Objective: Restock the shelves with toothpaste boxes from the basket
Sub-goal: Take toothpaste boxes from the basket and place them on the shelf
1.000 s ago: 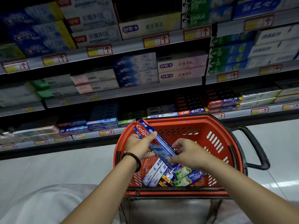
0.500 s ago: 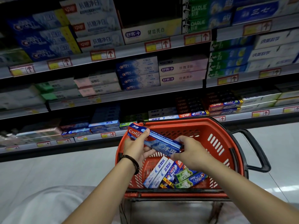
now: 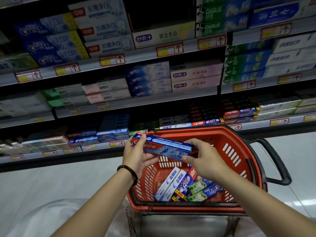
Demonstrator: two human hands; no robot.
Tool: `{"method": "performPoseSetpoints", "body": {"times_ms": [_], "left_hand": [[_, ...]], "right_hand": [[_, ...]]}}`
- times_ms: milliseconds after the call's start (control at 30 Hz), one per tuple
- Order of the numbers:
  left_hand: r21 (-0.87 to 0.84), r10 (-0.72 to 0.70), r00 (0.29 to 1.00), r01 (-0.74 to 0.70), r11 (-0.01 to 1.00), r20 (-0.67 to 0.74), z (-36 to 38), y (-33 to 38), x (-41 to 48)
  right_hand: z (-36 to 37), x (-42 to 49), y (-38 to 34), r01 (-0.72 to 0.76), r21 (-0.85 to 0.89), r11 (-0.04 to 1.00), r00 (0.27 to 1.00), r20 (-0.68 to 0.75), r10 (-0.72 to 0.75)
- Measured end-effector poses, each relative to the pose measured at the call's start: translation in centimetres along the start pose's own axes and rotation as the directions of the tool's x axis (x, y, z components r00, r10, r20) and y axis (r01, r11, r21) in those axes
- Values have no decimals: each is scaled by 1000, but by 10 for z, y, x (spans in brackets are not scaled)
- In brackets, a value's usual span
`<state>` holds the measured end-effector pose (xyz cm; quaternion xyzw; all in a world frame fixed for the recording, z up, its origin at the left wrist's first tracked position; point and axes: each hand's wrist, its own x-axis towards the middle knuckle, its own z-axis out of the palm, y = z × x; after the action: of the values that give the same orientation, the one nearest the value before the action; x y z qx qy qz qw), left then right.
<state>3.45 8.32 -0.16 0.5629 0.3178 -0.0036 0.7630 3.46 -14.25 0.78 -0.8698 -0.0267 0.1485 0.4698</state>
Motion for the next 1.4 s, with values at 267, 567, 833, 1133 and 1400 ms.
{"method": "performPoseSetpoints", "body": {"times_ms": [267, 567, 833, 1133, 1400], "left_hand": [[-6, -63, 998, 63, 998, -25, -14, 27, -8], [162, 40, 997, -28, 986, -71, -34, 52, -14], [406, 154, 988, -136, 904, -13, -57, 64, -13], [436, 230, 973, -200, 877, -17, -77, 82, -10], [434, 265, 964, -237, 869, -3, -105, 100, -2]], "right_hand": [[6, 7, -4, 1, 235, 972, 1000, -29, 6], [16, 19, -13, -48, 540, 841, 987, -101, 121], [25, 26, -24, 9, 525, 851, 977, -185, 104], [40, 40, -37, 62, 589, 806, 963, -249, 108], [54, 50, -59, 116, 621, 775, 963, -261, 65]]}}
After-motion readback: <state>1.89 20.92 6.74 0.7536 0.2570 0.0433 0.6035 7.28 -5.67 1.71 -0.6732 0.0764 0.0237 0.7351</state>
